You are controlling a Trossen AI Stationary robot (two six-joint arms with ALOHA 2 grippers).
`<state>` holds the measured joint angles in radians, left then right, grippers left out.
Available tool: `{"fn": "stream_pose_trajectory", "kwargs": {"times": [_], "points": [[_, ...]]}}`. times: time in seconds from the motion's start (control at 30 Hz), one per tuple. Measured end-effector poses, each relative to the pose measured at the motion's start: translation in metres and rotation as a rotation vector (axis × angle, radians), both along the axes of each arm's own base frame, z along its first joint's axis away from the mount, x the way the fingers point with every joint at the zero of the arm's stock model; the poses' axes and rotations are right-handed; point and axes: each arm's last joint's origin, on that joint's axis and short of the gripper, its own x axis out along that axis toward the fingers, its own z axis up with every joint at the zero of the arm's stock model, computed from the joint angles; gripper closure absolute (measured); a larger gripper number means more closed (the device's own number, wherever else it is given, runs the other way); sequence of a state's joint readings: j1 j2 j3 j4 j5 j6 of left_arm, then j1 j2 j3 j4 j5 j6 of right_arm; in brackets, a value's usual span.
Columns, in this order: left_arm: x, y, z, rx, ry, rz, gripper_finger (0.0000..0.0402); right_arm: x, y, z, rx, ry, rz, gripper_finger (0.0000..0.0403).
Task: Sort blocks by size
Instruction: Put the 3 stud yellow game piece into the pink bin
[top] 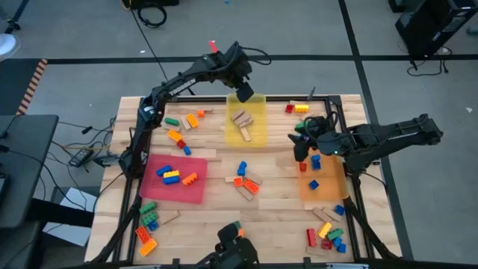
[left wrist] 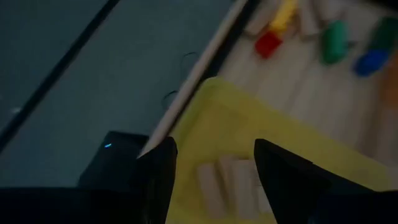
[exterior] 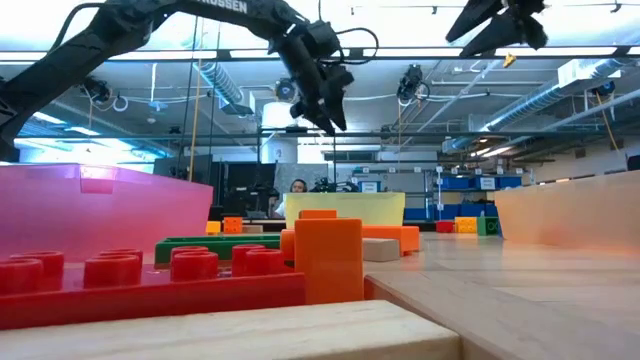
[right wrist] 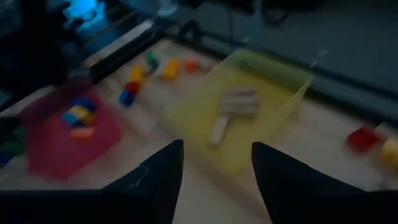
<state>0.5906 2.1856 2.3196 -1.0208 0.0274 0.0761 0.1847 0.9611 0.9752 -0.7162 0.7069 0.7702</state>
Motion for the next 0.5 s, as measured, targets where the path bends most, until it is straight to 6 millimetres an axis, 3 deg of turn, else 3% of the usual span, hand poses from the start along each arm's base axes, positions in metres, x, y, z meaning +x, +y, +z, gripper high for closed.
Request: {"fn": "stream_pose_trajectory", "kwargs": {"times": [0.3, 0.5], "points": [[0.002, -0.009, 0.011, -0.014, -0.088, -0.007, 0.0177, 0.033, -0.032, 0.003, -0.209, 0.015, -0.07, 0.0173], [-0.013, -0.016, -0.007, 0.013, -0.155, 0.064, 0.0177, 0.031, -0.055, 0.003, -0.218, 0.034, -0.16, 0.0143]]}}
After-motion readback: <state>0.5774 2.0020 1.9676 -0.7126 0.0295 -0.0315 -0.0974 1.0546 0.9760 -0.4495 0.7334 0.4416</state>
